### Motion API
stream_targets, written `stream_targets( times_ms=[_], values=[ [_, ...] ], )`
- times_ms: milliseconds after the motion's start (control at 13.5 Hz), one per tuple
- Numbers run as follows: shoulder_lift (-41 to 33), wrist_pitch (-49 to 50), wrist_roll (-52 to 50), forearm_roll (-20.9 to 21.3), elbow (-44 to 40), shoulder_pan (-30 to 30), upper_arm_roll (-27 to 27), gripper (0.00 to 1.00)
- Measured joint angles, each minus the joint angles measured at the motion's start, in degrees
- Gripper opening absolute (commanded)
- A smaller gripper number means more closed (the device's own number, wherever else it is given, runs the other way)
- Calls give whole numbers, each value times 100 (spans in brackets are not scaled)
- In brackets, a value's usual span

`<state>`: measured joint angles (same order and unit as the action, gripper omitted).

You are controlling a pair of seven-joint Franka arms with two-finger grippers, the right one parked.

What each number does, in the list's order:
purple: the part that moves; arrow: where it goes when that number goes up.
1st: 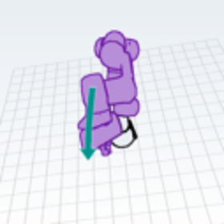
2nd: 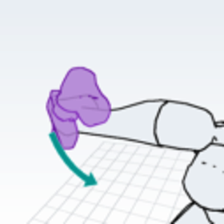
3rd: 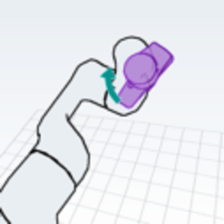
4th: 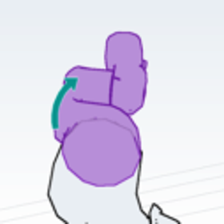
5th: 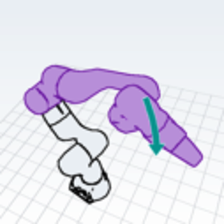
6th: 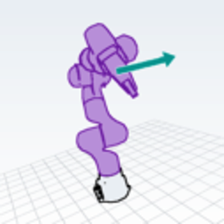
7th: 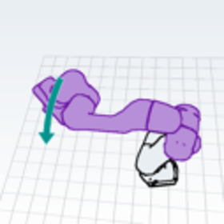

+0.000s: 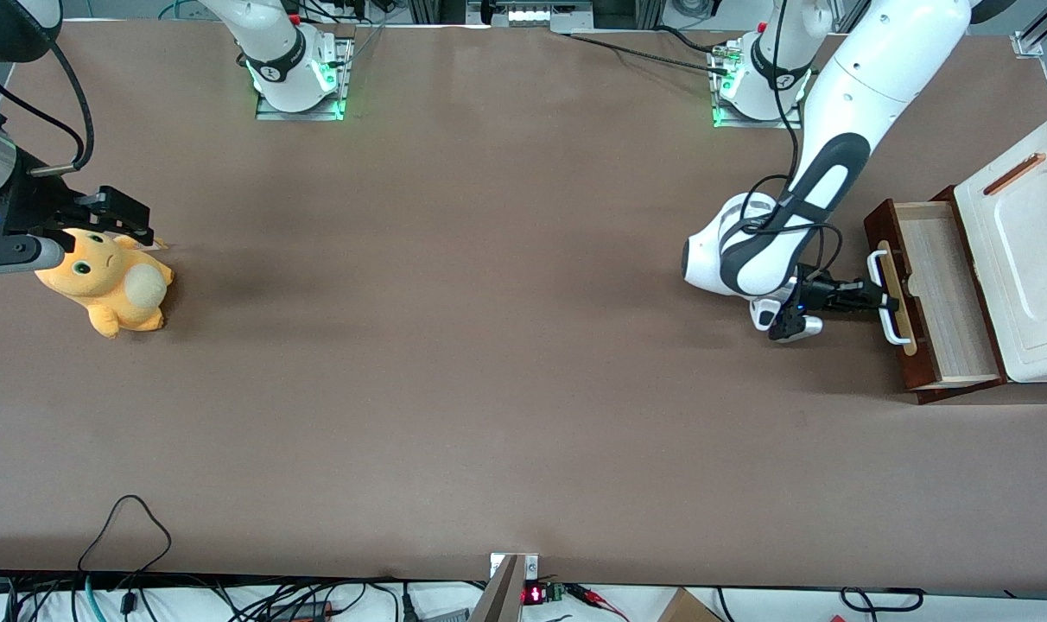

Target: Open lower drawer with left arm only

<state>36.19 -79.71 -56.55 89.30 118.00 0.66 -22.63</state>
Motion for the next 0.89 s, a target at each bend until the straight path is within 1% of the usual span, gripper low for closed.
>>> stream_targets(
  times_ms=[221,295,369,591,738,886],
  values=[
    [-55,1,102,0,-122,-63,-24,100],
    [-91,-1,128,-46,-157,-53,-23,100],
    [-141,-63,146,-196,-232,-45,-22,100],
    [-397,-616,587,-997,-639,-41,-17,100],
    [-657,-959,955,-1742,-913,-38,18,100],
    [-978,-1326,1173,-2645,-1063,-28,95,100]
  ],
)
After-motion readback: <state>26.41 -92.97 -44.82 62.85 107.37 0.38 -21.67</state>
